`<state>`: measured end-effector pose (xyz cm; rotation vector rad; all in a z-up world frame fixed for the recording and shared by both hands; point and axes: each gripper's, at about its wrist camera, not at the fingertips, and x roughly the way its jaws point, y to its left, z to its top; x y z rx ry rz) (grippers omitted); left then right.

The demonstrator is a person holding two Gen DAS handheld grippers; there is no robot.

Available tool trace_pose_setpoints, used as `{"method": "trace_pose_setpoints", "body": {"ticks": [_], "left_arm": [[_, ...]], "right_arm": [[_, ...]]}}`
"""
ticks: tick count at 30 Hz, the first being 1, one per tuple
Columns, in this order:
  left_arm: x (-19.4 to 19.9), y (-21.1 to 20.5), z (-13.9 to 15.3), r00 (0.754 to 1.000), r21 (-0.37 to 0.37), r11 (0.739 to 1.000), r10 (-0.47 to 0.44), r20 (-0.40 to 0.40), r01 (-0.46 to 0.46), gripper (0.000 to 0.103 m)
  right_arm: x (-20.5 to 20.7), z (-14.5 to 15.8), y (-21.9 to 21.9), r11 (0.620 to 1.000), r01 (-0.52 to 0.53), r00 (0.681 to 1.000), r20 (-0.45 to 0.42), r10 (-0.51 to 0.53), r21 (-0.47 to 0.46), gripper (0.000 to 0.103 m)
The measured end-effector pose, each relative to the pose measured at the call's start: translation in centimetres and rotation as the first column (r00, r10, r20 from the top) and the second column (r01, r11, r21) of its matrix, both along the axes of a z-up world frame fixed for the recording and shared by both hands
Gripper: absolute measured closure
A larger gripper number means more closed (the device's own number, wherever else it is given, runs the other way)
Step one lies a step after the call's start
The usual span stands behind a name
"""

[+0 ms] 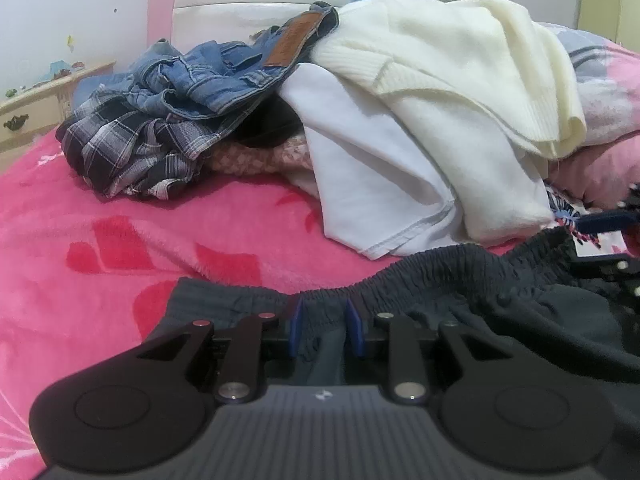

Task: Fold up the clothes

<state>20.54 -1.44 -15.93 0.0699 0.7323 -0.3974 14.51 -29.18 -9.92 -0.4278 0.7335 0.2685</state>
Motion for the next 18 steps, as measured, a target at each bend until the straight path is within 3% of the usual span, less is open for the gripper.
{"method": "trace_pose_setpoints", "body": {"ticks": [3, 7, 10, 12, 14, 15, 18], "left_arm": [[0.1, 0.0, 0.0, 1.0, 0.001, 1.0, -0.001, 0.0, 0.001, 0.077], [0.0, 0.0, 0.0, 1.0, 0.006, 1.0, -0.007, 0.004, 0.007, 0.077], [-0.1, 0.0, 0.0, 1.0, 0.009, 1.0, -0.008, 0.011, 0.007, 0.077], [-0.1, -0.1, -0.1, 1.0, 0.012, 1.0, -0.008, 0.015, 0.008, 0.077], [-0.2, -0.1, -0.1, 1.0, 0.016, 1.0, -0.012, 0.018, 0.012, 0.077], [-0.2, -0.1, 0.0, 1.0, 0.017, 1.0, -0.014, 0.019, 0.014, 0.077], [-0.1, -0.1, 0.0, 0.999, 0.022, 0.999, -0.024, 0.021, 0.024, 0.077]], "right_arm": [[-0.8, -0.4, 2.5, 0.977, -0.132, 0.988, 0.06, 0.144, -0.169, 0.062], [-1.1, -1.3, 4.2, 0.931, -0.224, 0.971, 0.014, 0.238, -0.29, 0.063], [-0.1, -2.6, 4.0, 0.93, -0.22, 0.975, -0.043, 0.217, -0.295, 0.063], [0.1, -2.8, 3.9, 0.927, -0.189, 0.981, -0.03, 0.19, -0.324, 0.067], [0.3, -3.0, 3.9, 0.922, -0.155, 0.987, -0.01, 0.163, -0.354, 0.091], [0.4, -3.1, 3.9, 0.919, -0.138, 0.989, 0.001, 0.149, -0.369, 0.096], [0.9, -2.6, 2.9, 0.936, -0.065, 0.997, 0.02, 0.077, -0.346, 0.097]]}}
